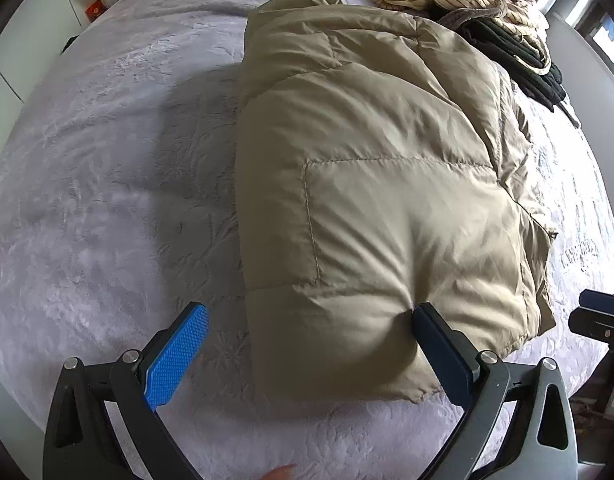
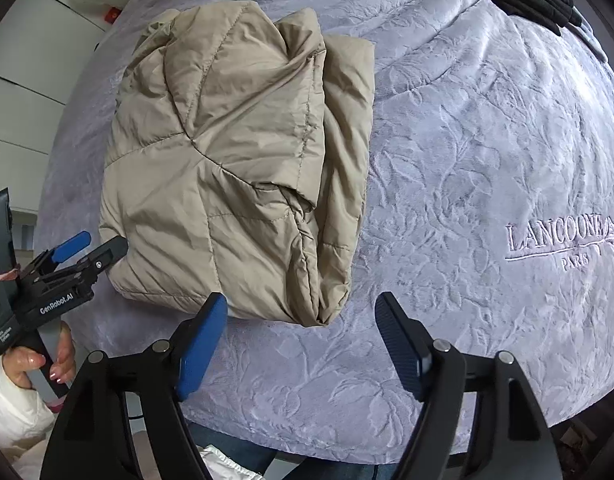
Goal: Fold large clothes
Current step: 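Release the folded coat and pull both tools back from it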
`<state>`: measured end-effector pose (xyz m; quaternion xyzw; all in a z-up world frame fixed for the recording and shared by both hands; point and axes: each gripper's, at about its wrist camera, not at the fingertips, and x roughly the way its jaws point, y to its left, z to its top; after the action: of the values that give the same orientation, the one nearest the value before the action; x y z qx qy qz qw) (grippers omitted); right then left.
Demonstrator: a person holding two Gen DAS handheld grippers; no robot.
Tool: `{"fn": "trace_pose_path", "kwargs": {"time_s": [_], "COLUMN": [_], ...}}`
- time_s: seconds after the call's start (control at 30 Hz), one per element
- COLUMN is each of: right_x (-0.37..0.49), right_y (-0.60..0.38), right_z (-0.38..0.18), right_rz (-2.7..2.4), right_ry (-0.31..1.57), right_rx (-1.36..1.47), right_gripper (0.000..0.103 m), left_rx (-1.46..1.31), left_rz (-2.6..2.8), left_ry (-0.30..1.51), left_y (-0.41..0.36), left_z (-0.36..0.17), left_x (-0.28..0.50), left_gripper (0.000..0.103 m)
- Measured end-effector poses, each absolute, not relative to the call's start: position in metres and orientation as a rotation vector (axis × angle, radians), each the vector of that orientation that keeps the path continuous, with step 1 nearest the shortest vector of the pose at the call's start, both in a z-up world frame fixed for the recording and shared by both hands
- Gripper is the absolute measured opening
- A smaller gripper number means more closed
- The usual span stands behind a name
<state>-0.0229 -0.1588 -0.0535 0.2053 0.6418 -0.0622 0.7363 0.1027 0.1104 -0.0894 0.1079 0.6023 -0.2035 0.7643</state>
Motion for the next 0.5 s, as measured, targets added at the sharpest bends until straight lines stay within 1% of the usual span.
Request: {"fn": "trace_pose_path", "kwargs": {"time_s": [0.07, 0.17, 0.3, 0.5], "right_x": [-0.022, -0.018, -0.017, -0.017], "right_y": [-0.154, -0.148, -0.137, -0.124], "right_z": [-0.055, -0.058, -0.058, -0.03], "right_rz": [-0.141, -0.148, -0.18, -0.238], "right_ry": [1.412, 1.417, 1.401, 1.303], "right_rx": [0.463, 0.475, 0.459, 0.414], "right_gripper": [0.084, 0.087, 0.089, 0.09], "left_rx": [0.235, 0.232, 0.25, 0.253], "left_rz": [-0.439, -0.424, -0.416, -0.375], "left_ry": [1.309, 1.311, 1.29, 1.23], "left_y": [0.111, 0.113, 0.116, 0.121], "left_z": [-0.087, -0.081, -0.069, -0.041], "left_x": [0.1, 0.096, 0.091, 0.086], "left_gripper": [0.102, 0.102, 0.102, 0.102]}}
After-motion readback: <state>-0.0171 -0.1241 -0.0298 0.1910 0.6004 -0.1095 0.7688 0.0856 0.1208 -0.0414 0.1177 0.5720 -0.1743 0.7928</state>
